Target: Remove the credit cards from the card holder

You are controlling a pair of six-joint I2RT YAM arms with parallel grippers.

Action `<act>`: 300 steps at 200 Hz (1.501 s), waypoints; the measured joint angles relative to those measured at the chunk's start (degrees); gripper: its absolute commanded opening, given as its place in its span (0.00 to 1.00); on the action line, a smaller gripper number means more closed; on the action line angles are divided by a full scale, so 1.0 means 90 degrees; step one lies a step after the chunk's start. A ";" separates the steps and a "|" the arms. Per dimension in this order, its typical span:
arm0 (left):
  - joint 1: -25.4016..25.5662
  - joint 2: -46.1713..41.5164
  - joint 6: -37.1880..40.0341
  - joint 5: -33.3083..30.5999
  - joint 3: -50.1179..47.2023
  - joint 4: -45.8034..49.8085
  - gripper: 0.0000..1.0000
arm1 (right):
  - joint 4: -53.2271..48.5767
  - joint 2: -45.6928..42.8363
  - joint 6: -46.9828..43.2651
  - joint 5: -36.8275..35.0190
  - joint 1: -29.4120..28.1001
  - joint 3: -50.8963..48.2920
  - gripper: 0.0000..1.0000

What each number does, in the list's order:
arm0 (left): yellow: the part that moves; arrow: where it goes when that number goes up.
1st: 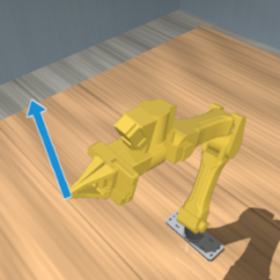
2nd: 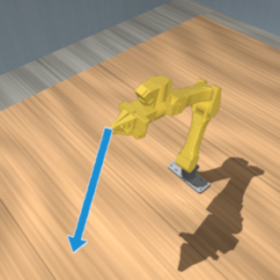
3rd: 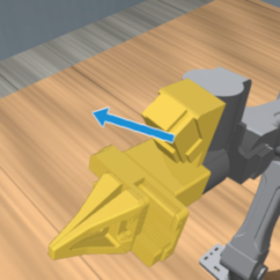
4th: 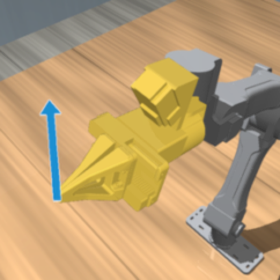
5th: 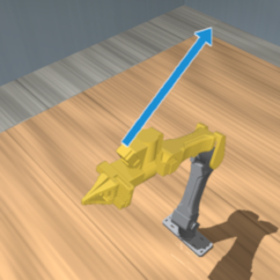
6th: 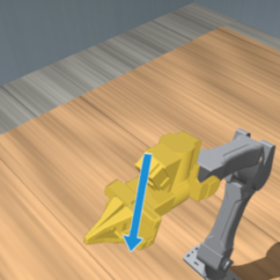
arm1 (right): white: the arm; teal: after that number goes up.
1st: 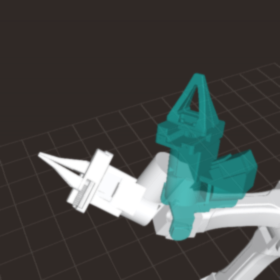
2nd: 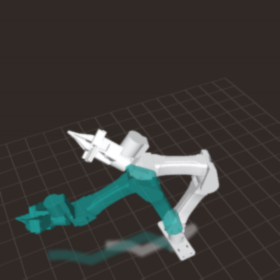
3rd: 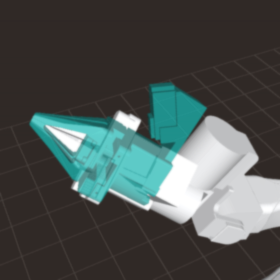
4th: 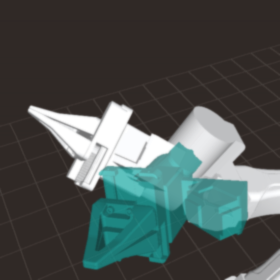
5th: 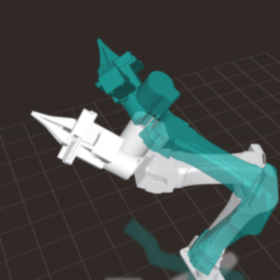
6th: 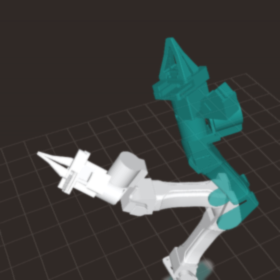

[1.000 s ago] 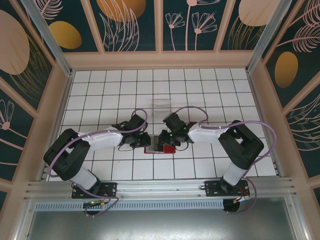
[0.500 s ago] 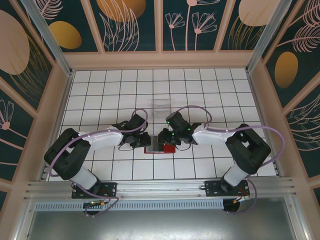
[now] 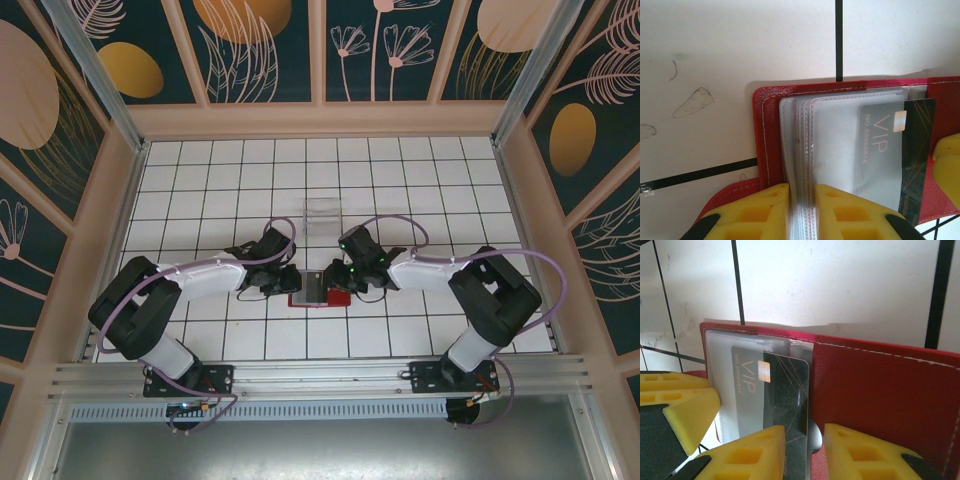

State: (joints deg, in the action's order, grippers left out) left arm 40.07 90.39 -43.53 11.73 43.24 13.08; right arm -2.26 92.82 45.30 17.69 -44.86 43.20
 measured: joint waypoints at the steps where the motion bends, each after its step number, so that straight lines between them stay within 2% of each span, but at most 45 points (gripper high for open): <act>1: 0.0000 0.0000 0.0000 0.0002 0.0000 0.0000 0.20 | 0.0000 0.0005 0.0000 0.0000 0.0000 0.0000 0.28; 192: 0.0000 0.0041 0.0049 0.0005 0.0049 0.0051 0.20 | 0.0619 0.0386 0.0051 0.0430 0.0017 -0.0010 0.27; 300: 0.0000 0.0041 0.0049 0.0005 0.0049 0.0051 0.20 | 0.1115 0.0384 0.0197 0.0590 0.0034 -0.0231 0.10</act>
State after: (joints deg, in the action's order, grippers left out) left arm 40.07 90.76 -43.09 11.77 43.68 13.54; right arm 7.77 96.27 47.07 23.00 -44.56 41.12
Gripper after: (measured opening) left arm 0.204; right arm 0.116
